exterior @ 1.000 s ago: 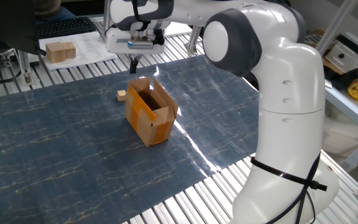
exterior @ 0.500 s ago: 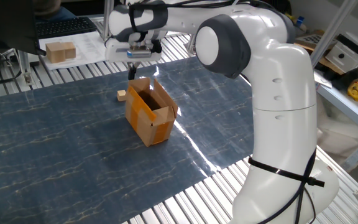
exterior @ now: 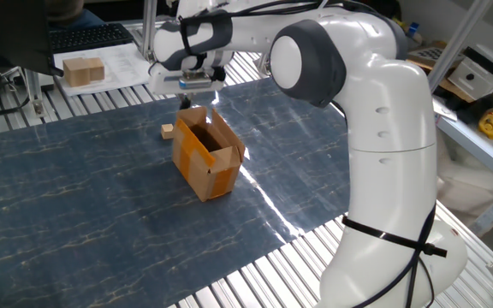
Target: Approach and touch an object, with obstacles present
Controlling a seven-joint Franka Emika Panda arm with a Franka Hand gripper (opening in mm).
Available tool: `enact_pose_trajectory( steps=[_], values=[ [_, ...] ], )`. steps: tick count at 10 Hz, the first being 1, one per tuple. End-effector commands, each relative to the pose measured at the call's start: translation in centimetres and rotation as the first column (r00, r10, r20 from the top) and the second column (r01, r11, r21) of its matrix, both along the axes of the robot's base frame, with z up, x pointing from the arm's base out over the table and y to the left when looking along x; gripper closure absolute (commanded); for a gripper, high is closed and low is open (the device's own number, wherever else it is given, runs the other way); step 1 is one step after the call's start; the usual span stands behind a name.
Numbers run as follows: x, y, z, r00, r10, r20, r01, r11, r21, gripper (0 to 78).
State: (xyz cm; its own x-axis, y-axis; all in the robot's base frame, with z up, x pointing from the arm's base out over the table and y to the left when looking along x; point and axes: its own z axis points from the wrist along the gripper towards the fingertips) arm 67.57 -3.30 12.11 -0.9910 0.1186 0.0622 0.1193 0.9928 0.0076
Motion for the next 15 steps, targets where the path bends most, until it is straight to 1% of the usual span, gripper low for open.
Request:
enact_pose_trajectory(
  steps=[1,4,8,13,15],
  values=[
    [-0.5,-0.1,-2.1,1.0,0.003,0.023,-0.003,1.0,0.0,77.6],
    [-0.5,0.3,-3.1,1.0,0.002,0.027,-0.002,1.0,0.002,77.6],
    [-0.5,0.8,-4.5,0.999,-0.001,0.045,0.001,1.0,0.001,77.6],
    [-0.4,1.2,-4.6,0.999,-0.019,0.048,0.018,1.0,0.02,77.6],
    [-0.4,2.0,-4.5,0.998,-0.034,0.054,0.033,0.999,0.024,77.6]
  ],
)
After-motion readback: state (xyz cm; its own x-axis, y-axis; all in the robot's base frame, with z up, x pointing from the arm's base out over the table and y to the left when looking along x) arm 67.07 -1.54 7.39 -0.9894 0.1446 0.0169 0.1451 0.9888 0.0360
